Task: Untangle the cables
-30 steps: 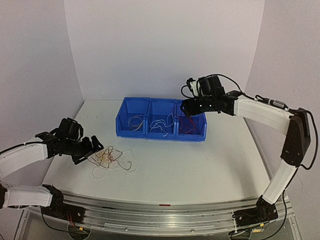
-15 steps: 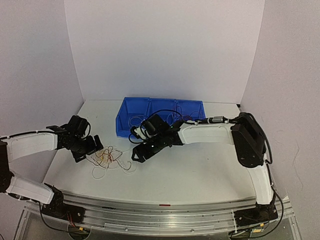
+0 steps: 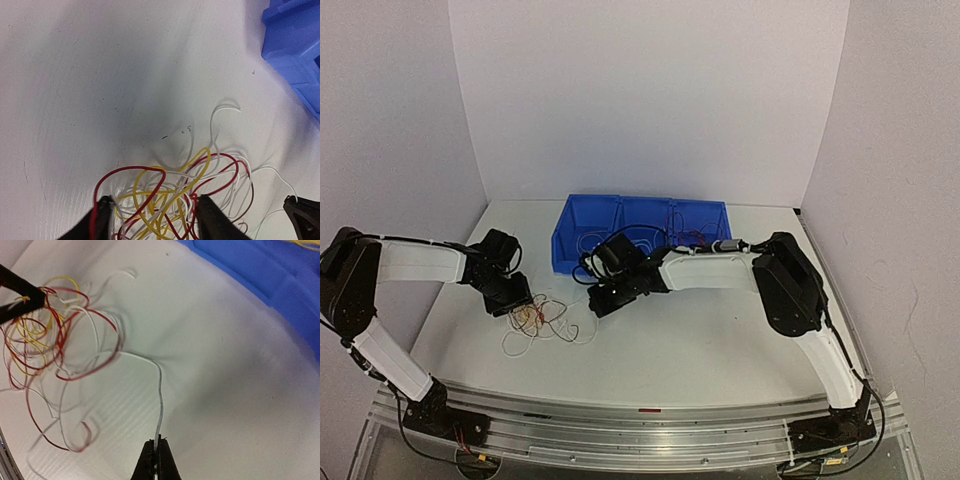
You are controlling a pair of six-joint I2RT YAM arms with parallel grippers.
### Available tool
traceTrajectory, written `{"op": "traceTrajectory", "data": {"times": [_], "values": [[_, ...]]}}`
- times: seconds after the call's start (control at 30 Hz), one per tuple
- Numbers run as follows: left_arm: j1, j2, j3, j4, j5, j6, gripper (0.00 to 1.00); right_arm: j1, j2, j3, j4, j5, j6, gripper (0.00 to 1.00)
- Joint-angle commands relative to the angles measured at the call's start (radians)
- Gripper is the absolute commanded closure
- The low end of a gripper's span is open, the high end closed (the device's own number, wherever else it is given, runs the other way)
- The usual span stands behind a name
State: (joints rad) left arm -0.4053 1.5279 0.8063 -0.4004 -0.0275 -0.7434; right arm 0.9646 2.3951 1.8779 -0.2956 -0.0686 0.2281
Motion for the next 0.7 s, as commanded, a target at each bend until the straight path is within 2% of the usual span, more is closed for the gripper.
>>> {"op": "traceTrajectory", "data": {"times": [0.0,0.13,0.2,0.33,0.43,0.53,0.67], "values": [[-0.003,0.036,0.07,-0.034,-0.054,0.025,0.77,0.002,-0.203,-0.169,-0.013,0.169,-0.059,1.0],[-0.001,0.007,0.079,-0.11,-0.158,-0.013,0.94,-0.018,-0.479,-0.442,-0.017,0.522,-0.164,1.0],[0.003,-0.002,0.083,-0.161,-0.223,-0.046,0.99,-0.063,-0.632,-0.551,-0.05,0.628,-0.174,1.0],[0.03,-0.004,0.096,-0.261,-0.321,-0.096,1.0,-0.231,-0.941,-0.744,-0.158,0.749,-0.138,1.0],[0.062,-0.018,0.101,-0.323,-0.369,-0.115,1.0,-0.341,-1.117,-0.834,-0.219,0.909,-0.168,1.0],[0.096,-0.045,0.104,-0.351,-0.394,-0.113,1.0,-0.458,-1.269,-0.87,-0.26,1.012,-0.212,1.0],[0.138,-0.074,0.105,-0.352,-0.408,-0.095,1.0,-0.631,-1.373,-0.848,-0.281,1.038,-0.286,1.0]]}}
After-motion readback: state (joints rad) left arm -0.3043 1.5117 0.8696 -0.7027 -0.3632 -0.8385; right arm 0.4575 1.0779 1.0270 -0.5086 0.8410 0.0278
